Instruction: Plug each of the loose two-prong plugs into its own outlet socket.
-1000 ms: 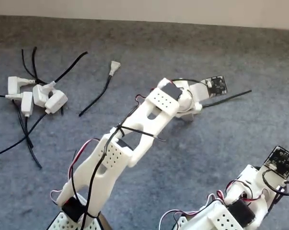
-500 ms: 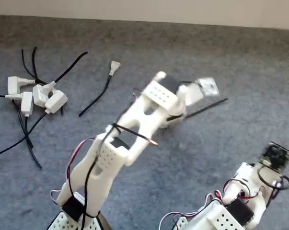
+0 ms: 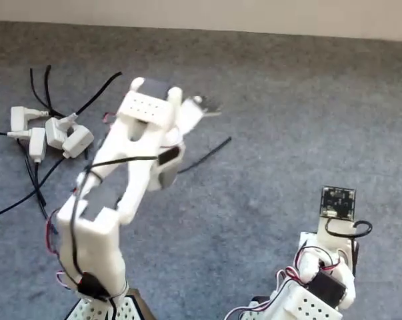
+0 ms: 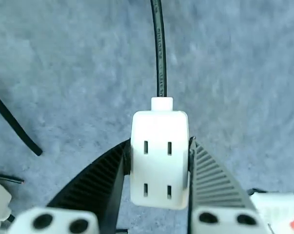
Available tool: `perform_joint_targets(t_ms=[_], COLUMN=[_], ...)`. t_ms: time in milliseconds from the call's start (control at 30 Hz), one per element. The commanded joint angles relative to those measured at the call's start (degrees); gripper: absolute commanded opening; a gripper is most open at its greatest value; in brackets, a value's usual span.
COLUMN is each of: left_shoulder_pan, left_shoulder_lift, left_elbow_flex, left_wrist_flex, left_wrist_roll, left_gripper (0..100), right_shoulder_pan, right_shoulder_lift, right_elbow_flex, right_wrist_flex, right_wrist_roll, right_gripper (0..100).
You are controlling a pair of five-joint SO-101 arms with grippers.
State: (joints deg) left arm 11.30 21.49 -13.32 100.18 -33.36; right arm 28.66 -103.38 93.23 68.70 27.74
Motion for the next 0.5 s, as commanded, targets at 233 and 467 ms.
perform_joint_targets(t_ms=[233, 467], left_shoulder_pan=[1.7, 2.1], left_shoulder_lift=[-29.2, -30.1], left_elbow_flex=[47.0, 52.1], left_wrist_flex=[-20.8, -24.6], left_wrist_roll=[-11.8, -11.7], left_gripper=[0, 1], right_shoulder_pan=[-0.8, -1.0], right_shoulder_lift=[3.0, 26.7], right_elbow_flex=[-3.6, -18.5], right_wrist_flex=[0.5, 0.6], right_wrist_roll=[2.5, 5.0], right_gripper=[21.7, 21.7])
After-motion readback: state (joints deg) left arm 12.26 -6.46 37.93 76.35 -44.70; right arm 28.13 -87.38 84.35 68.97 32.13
